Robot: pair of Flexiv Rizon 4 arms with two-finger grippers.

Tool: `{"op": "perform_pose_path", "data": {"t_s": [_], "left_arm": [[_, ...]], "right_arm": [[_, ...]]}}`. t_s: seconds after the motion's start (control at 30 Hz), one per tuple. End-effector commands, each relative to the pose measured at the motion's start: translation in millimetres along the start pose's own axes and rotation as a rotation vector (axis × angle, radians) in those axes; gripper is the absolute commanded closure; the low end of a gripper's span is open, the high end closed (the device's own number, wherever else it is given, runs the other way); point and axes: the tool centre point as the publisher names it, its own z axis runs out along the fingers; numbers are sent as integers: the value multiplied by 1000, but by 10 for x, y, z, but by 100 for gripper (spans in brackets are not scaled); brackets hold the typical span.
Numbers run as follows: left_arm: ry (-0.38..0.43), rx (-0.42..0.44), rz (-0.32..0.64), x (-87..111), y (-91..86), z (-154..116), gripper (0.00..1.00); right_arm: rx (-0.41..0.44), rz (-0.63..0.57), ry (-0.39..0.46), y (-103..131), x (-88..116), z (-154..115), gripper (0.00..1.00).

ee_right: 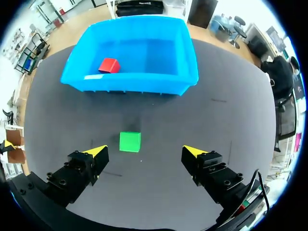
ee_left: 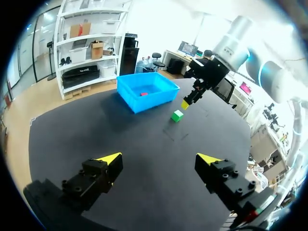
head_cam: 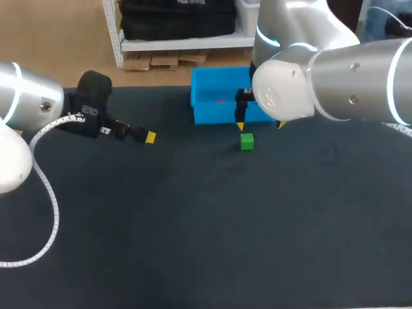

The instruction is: Use the left arm to pick the red cube and place it into the blue plastic box first, then use the right arm to grasp the green cube and put it into the same blue plastic box after the first action is fully finished.

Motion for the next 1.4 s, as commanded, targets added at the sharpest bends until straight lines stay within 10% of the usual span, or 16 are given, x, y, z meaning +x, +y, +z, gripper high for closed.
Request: {"op": "perform_pose_path", "data": {"t_s": [0.03,0.83,1.4], "left_arm": [[-8,5,2,17,11,-2,0],[-8,5,2,17,11,-2,0],[-8,5,2,17,11,-2,0]], "right_arm": [[-9,8,26,5,-75,109,0],[28,38,65,-138,-90,415,0],[7,27,15,-92,-129,116,0]]}}
